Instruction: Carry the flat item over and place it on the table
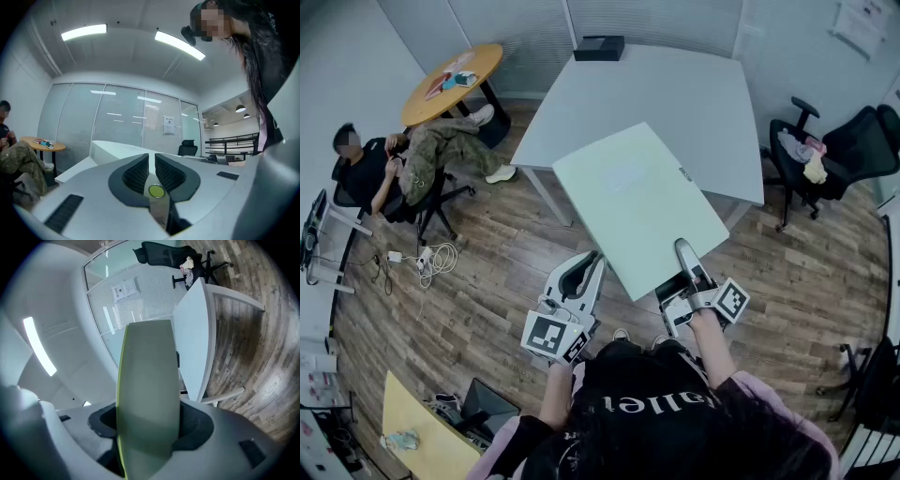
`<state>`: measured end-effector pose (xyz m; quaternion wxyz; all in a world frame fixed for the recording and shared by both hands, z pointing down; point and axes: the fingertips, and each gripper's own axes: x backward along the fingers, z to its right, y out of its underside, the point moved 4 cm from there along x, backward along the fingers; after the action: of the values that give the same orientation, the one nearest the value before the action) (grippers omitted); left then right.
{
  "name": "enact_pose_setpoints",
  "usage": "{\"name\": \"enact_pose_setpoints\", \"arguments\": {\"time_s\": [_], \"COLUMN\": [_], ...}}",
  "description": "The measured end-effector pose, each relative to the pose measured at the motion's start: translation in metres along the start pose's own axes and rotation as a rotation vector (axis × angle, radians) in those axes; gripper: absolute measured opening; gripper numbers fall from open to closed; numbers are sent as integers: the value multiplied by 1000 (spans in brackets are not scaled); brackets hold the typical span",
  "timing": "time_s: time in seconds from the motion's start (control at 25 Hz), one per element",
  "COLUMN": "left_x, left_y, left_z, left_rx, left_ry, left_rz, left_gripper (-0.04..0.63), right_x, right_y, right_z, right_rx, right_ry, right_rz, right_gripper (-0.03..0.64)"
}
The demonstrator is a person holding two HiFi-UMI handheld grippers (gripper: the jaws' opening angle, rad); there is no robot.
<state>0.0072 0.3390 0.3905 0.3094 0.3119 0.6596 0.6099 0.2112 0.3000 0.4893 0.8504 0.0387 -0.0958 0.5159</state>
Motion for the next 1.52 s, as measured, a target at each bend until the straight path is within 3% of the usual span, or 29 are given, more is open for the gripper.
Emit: {"name": "enact_pose_setpoints", "arguments": {"time_s": [1.0, 1.52], "left_x": [23, -11], "left_y": [16, 30], "left_z": [-76, -112], "left_rx": [27, 60], "left_ry": [40, 12], "left_rz": [-17, -28], "left_gripper": [58, 58], "right_x": [-35, -76], "right_y": [46, 26], "right_z": [22, 45], "right_rx": [-50, -37], "right_ry": [-1, 46], "right_rz": [60, 25], "right_gripper": [290, 290]}}
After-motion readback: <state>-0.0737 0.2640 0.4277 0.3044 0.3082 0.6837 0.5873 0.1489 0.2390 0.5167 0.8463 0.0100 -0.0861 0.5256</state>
